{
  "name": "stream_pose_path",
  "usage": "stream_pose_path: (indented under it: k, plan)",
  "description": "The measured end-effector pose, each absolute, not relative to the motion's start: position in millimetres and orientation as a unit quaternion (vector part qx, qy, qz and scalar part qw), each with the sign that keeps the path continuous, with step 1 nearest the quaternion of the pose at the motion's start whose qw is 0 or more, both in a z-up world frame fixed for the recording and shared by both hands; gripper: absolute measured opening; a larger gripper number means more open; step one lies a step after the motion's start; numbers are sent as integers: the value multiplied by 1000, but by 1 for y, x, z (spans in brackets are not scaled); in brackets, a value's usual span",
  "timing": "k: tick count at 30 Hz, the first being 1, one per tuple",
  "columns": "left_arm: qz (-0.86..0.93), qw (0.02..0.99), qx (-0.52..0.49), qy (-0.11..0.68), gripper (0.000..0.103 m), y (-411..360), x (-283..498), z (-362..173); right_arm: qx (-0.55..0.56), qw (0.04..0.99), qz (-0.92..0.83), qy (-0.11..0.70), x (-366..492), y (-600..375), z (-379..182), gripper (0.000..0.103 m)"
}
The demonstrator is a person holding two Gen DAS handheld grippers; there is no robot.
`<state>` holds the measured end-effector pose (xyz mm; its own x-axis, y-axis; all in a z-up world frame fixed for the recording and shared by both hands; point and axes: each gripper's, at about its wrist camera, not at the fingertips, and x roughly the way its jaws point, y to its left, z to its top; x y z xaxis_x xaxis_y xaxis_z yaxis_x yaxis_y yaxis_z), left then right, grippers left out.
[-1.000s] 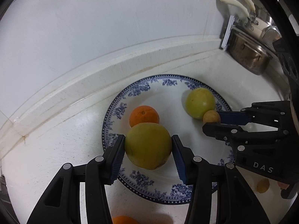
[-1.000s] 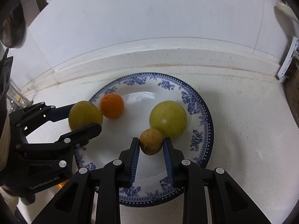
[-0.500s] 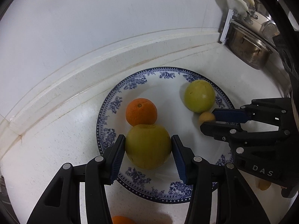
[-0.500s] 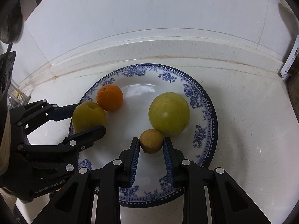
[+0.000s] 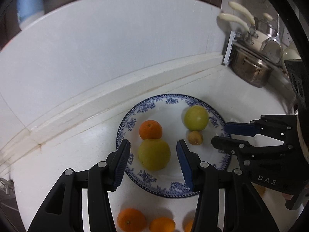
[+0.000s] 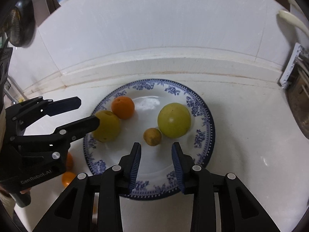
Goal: Organize fruits
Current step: 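Open both tools to release the fruits on the plate and withdraw, then grasp a dark plum with the left tool while the right tool grasps a brown kiwi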
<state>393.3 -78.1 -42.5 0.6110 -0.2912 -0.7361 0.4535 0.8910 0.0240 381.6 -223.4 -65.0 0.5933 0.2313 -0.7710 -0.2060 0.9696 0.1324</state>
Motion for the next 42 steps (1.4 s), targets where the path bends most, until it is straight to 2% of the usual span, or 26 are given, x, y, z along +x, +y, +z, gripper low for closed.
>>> stream_pose_path:
  k: [5, 7, 14, 16, 29, 42]
  plan:
    - [-212, 901, 101, 366, 49, -72, 372, -25, 18, 908, 112, 403, 357, -226, -43, 34]
    - [-212, 904, 102, 356, 49, -69, 363, -18, 20, 913, 105, 393, 348, -228, -35, 43]
    - [-209, 916, 79, 335, 52, -58, 326, 0, 30, 930, 85, 358, 308, -236, -17, 47]
    - [-210, 916, 73, 333, 52, -57, 317, 0, 25, 934, 74, 348, 296, -236, -15, 51]
    - [-202, 923, 69, 321, 52, -51, 257, -4, 38, 941, 47, 334, 233, -243, -16, 51]
    - [-203, 920, 54, 331, 52, -51, 227, -28, 29, 931, 48, 361, 201, -244, -42, 51]
